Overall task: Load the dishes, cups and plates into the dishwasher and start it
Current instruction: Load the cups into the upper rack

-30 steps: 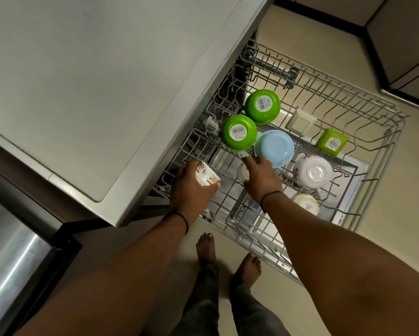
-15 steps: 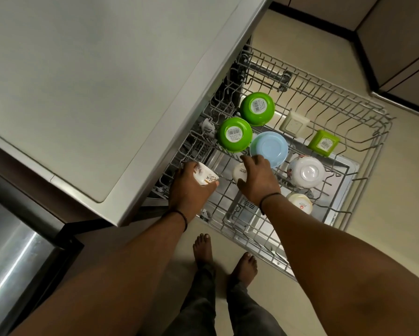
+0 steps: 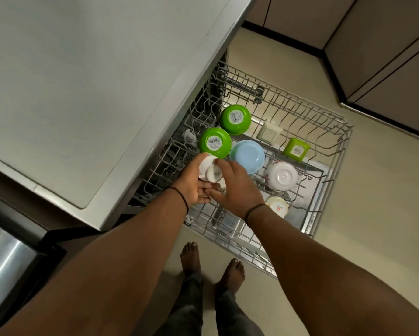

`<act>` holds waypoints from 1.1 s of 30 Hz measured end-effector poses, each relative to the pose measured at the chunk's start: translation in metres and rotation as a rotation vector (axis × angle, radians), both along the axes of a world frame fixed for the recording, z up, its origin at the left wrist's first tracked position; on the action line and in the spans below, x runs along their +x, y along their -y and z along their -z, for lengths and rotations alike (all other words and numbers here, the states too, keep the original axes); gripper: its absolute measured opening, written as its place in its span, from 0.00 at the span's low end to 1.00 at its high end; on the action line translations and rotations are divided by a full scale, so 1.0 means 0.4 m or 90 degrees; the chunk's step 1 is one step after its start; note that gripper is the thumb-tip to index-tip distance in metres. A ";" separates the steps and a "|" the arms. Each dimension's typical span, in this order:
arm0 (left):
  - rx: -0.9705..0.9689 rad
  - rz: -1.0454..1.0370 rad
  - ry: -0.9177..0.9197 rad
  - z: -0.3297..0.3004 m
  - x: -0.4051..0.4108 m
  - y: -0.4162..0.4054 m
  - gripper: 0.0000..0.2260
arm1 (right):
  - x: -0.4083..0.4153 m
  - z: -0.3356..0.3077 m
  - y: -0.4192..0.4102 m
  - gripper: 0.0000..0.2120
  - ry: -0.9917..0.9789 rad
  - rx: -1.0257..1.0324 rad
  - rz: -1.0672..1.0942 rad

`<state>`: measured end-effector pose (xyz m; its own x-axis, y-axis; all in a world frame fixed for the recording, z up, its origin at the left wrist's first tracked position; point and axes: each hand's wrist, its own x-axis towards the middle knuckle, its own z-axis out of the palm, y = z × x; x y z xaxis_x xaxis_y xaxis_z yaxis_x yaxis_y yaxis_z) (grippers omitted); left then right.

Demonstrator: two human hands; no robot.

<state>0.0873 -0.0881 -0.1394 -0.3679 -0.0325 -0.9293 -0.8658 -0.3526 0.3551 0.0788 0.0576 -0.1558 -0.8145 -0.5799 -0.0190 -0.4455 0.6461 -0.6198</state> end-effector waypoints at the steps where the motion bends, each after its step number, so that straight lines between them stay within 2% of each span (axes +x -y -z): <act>1: 0.004 0.016 0.012 0.006 0.003 0.005 0.29 | -0.005 0.004 0.001 0.32 -0.015 0.004 0.000; 5: 0.033 0.048 0.042 0.009 0.019 0.034 0.34 | -0.024 0.024 0.014 0.23 -0.054 0.023 -0.015; 8: 0.001 0.015 0.055 0.019 0.025 0.049 0.36 | -0.032 0.038 0.036 0.22 -0.058 0.034 -0.008; 9: -0.067 0.018 0.050 0.027 0.027 0.050 0.35 | -0.038 0.043 0.045 0.22 -0.055 0.041 0.008; 10: -0.192 0.047 0.035 0.040 0.032 0.051 0.32 | -0.045 0.048 0.051 0.23 -0.047 0.046 0.026; 12: -0.528 0.189 -0.015 0.064 0.052 0.066 0.24 | -0.060 0.058 0.061 0.23 -0.031 0.052 0.050; 13: -0.652 0.272 -0.052 0.073 0.068 0.077 0.19 | -0.067 0.064 0.068 0.23 -0.028 0.057 0.050; 14: -0.726 0.336 -0.091 0.081 0.086 0.090 0.14 | -0.074 0.073 0.078 0.23 -0.026 0.064 0.045; 16: -0.797 0.416 -0.152 0.094 0.120 0.110 0.10 | -0.088 0.091 0.104 0.23 -0.020 0.082 0.034; 24: -0.851 0.574 -0.200 0.139 0.148 0.122 0.15 | -0.096 0.143 0.176 0.21 0.027 0.205 0.012; 33: -0.818 0.608 -0.162 0.143 0.137 0.122 0.16 | -0.116 0.171 0.191 0.23 0.075 0.233 0.029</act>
